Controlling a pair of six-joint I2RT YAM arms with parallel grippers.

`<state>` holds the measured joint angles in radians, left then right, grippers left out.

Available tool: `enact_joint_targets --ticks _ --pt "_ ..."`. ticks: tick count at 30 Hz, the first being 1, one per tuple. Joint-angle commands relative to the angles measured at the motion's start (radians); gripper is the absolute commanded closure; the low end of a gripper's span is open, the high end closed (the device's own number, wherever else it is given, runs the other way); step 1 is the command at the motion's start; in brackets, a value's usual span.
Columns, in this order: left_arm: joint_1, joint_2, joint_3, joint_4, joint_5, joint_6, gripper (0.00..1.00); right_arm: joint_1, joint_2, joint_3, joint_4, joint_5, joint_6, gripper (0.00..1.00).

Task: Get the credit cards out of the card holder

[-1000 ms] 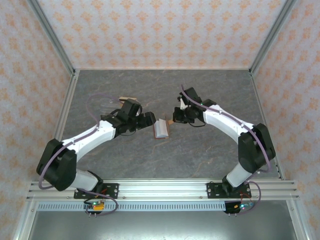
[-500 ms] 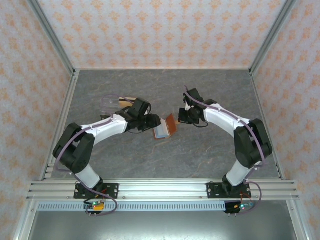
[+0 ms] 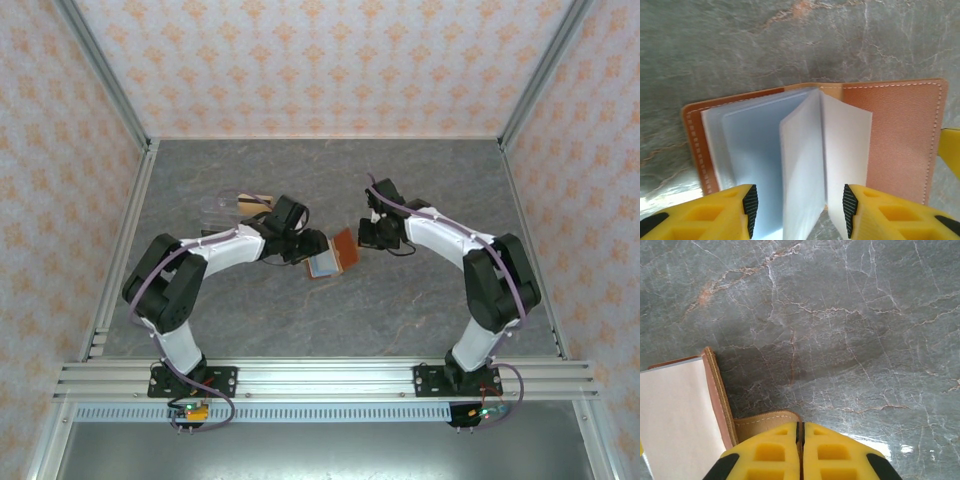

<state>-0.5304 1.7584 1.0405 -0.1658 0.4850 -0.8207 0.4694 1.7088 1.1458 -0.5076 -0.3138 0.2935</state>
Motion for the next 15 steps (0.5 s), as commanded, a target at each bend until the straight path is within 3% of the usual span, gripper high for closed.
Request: enact_joint_targets --ticks 1,9,15 --pt "-0.01 0.028 0.034 0.087 0.08 -0.038 0.5 -0.001 0.027 -0.008 -0.002 0.021 -0.002 0.93" --pt "-0.041 0.062 0.094 0.183 0.168 -0.061 0.54 -0.007 0.027 -0.026 0.009 0.033 0.006 0.93" --pt "-0.068 0.126 0.161 0.139 0.136 -0.049 0.58 -0.034 0.008 -0.053 0.033 0.004 0.036 0.89"
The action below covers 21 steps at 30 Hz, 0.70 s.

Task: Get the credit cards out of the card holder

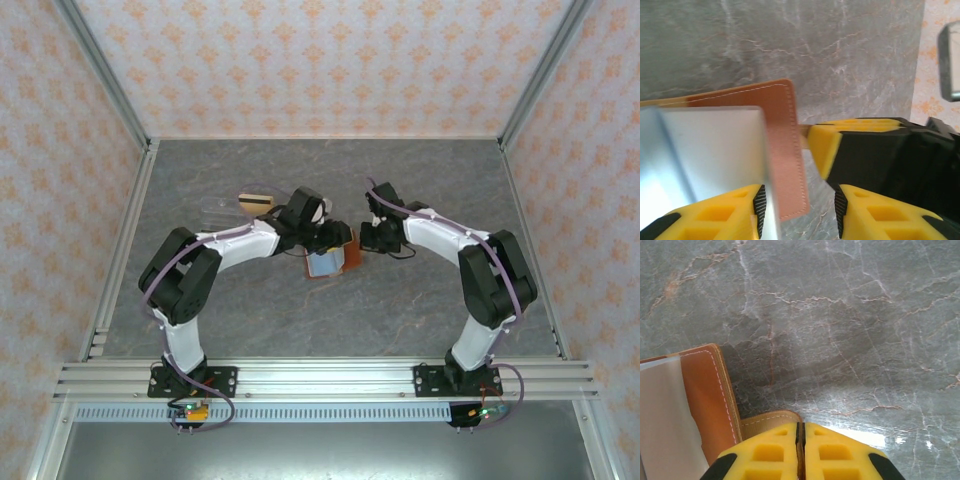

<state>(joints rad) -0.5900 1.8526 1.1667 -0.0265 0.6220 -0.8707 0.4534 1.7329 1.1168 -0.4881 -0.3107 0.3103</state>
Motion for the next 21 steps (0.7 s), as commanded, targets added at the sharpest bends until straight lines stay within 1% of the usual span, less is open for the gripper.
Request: enact_joint_targets --ticks 1,6,12,17,18,19,21 --pt "-0.008 0.041 0.04 -0.001 -0.004 -0.006 0.59 -0.022 -0.025 -0.027 0.017 -0.008 0.022 0.87" --pt "-0.009 0.1 0.086 -0.058 -0.028 0.013 0.59 -0.045 -0.102 -0.064 0.042 -0.014 0.047 0.7" --pt "-0.01 0.149 0.113 -0.062 -0.027 0.016 0.61 -0.088 -0.191 -0.097 0.061 -0.073 0.065 0.63" --pt "-0.01 0.18 0.13 -0.079 -0.045 0.027 0.62 -0.089 -0.199 -0.099 0.059 -0.155 0.056 0.64" --pt "-0.01 0.185 0.131 -0.081 -0.048 0.031 0.64 -0.089 -0.197 -0.102 0.063 -0.169 0.054 0.65" --pt "-0.01 0.186 0.133 -0.085 -0.051 0.033 0.65 -0.088 -0.193 -0.102 0.064 -0.182 0.051 0.68" --pt "-0.01 0.187 0.133 -0.097 -0.061 0.042 0.69 -0.089 -0.169 -0.096 0.067 -0.235 0.046 0.78"
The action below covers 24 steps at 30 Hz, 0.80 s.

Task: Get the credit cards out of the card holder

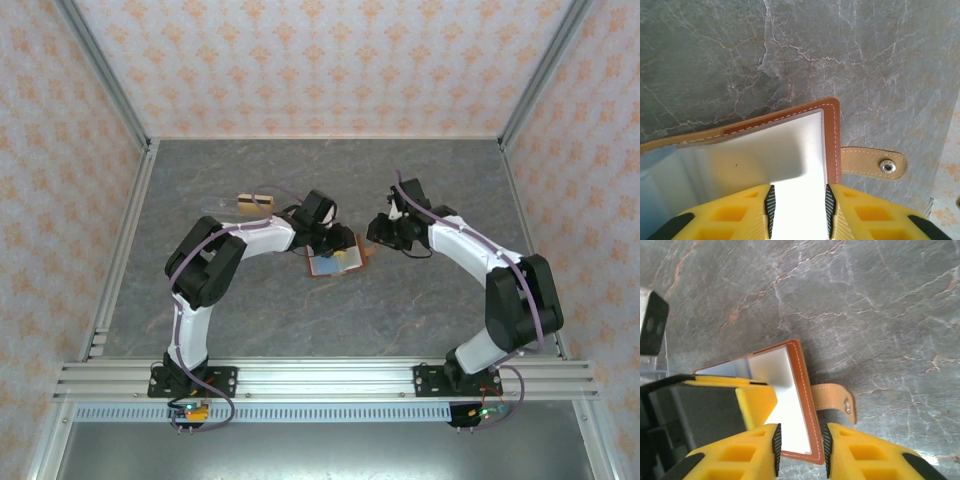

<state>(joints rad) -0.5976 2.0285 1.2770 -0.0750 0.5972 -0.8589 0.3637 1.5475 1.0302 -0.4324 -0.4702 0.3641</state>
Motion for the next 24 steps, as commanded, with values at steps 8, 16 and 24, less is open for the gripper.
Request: enact_joint_targets --ticks 8,16,24 --pt "-0.002 0.012 0.015 -0.077 -0.059 0.049 0.89 0.012 0.137 0.031 0.019 -0.179 -0.015 0.91" --pt "-0.004 -0.047 -0.001 -0.104 -0.081 0.049 0.93 0.033 0.223 0.055 0.027 -0.174 -0.012 0.91" --pt "-0.003 -0.187 -0.019 -0.27 -0.223 0.059 0.84 0.046 0.25 0.051 0.016 -0.085 -0.008 0.88"
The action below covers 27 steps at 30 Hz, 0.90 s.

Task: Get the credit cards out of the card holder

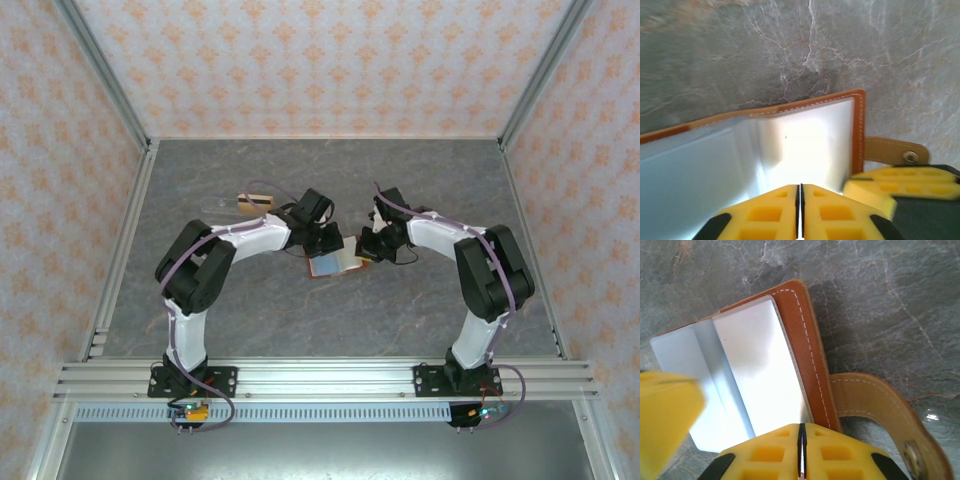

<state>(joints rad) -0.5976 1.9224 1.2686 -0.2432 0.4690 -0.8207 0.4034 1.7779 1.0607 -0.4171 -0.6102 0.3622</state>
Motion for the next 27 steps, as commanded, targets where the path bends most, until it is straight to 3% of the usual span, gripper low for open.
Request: enact_joint_targets --ticks 1,5,8,27 --pt "-0.003 -0.093 -0.011 -0.129 -0.12 0.023 0.8 0.008 0.022 0.019 0.003 0.061 -0.005 0.88" --pt "-0.002 -0.14 -0.035 -0.216 -0.23 0.021 0.62 0.016 0.032 0.019 0.003 0.083 -0.005 0.88" --pt "-0.002 -0.151 -0.055 -0.225 -0.241 0.011 0.55 0.019 0.04 0.02 0.0 0.099 -0.006 0.88" --pt "-0.002 -0.067 -0.044 -0.184 -0.186 -0.003 0.6 0.027 0.055 0.022 -0.013 0.109 -0.01 0.89"
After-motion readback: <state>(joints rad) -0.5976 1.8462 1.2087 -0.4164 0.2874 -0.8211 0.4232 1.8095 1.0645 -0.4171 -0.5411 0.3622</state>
